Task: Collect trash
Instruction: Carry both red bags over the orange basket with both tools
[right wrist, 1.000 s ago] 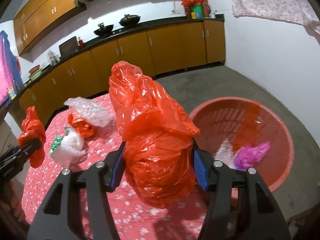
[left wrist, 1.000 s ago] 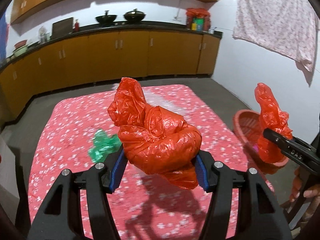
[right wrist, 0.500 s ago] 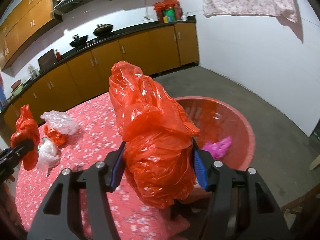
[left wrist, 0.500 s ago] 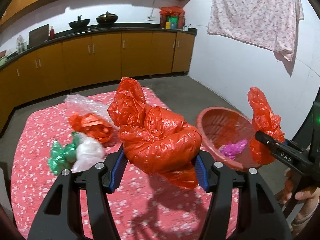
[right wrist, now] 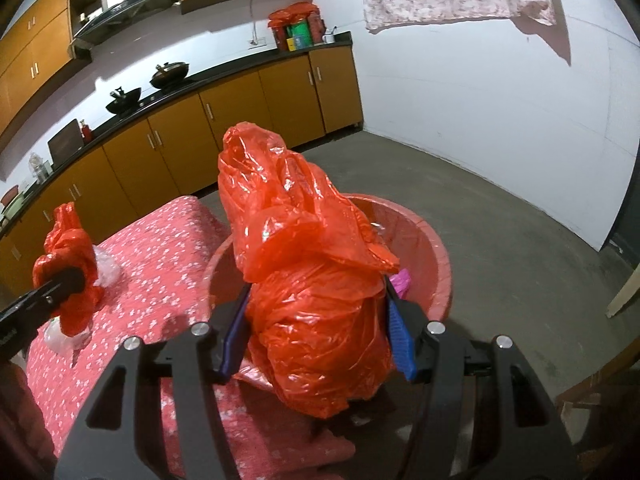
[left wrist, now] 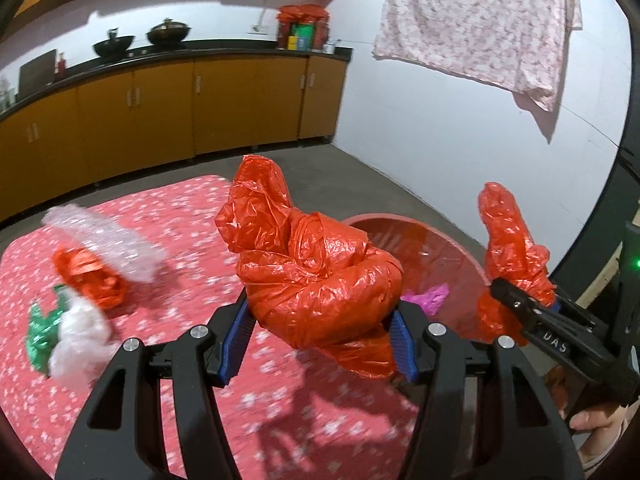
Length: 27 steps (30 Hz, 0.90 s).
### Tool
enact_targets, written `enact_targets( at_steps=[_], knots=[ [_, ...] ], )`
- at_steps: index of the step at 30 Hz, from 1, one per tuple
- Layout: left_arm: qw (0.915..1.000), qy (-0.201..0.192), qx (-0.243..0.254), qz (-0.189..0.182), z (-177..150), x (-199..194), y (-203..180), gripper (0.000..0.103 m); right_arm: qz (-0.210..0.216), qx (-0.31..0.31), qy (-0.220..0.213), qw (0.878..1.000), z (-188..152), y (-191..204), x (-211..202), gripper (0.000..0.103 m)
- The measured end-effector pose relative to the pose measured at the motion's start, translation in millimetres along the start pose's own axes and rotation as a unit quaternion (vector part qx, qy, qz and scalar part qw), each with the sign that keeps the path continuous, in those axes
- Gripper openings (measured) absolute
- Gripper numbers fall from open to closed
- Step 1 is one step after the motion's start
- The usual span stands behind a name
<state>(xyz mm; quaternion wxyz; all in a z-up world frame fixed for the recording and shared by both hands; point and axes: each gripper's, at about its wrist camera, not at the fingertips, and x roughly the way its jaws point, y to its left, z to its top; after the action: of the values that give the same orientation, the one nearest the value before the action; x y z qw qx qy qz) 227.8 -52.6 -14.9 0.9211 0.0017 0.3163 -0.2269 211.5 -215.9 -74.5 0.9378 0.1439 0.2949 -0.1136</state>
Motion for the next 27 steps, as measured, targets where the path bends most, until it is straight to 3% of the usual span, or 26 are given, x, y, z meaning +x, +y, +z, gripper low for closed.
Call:
enact_targets(
  at_steps=[11,27],
  knots=[
    [0.9982,0.016,0.034,-0.046,7,47,-36,0.059,-0.006,0.034,0.001,0.999,5,-16,22,0.058],
    [0.9946,0.040,0.054,-0.079,12,98,-61,0.059,-0.016,0.056,0.005,0.998,6,-29,49,0.058]
  ],
)
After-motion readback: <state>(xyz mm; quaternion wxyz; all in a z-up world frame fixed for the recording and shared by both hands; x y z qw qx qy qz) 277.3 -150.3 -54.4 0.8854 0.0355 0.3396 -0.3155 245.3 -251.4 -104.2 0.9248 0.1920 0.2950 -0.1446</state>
